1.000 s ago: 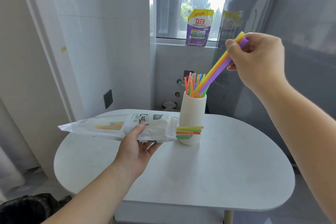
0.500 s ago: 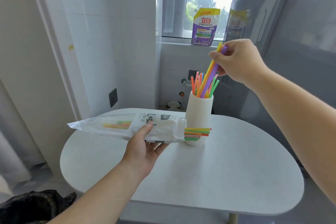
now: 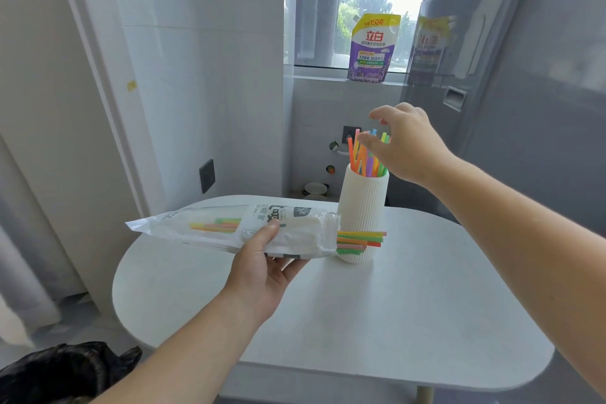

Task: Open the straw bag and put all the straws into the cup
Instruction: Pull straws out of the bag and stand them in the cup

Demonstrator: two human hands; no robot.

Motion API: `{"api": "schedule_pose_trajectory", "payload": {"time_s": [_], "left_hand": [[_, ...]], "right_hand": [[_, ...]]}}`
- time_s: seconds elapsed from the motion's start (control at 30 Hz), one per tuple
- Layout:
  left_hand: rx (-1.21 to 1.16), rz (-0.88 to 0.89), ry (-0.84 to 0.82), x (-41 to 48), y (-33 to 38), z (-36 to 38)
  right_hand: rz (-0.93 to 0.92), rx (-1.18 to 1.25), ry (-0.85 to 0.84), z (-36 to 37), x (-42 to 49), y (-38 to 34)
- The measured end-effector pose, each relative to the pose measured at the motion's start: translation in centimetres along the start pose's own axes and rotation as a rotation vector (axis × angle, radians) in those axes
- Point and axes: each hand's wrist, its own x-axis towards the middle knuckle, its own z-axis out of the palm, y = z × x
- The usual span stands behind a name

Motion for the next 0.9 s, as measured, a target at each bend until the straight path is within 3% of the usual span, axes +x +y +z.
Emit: {"api": "schedule_pose_trajectory", "payload": {"time_s": [0.17,0.3,0.37,0.5,0.6,0.7,0.9], "left_hand": [[0.007,0.003,-0.007,-0.1,0.1,0.0],[0.005,0.01,-0.001,0.0,0.1,-0.1],[0.01,0.015,-0.002,0.0,0.2,-0.1],[0.044,0.035,-0.015,0.1,0.3,0.0],[0.069,0.044,-0.03,0.0,0.1,0.1],[0.08,0.046,-0.037,0.0,0.0,0.2],[0.069,0.046,-0.023,0.1,0.2,0.0]], "right_hand": [[-0.036,0.03,0.109,0.5,-1.3,0.1],[-0.001,0.235,0.279,0.4,-4.9,-0.8],[0.088,0.302,0.226,1.0,-7.7,-1.2],[0.353,0.34,-0.197,2.9,-11.6,-0.9],[0.519,0.651,-0.377,2.9,-12.2,-0.1],[0.536,0.783,-0.369,2.7,-12.6,0.7],[0.369,0.638,-0.15,1.6,-12.6,1.4]]}}
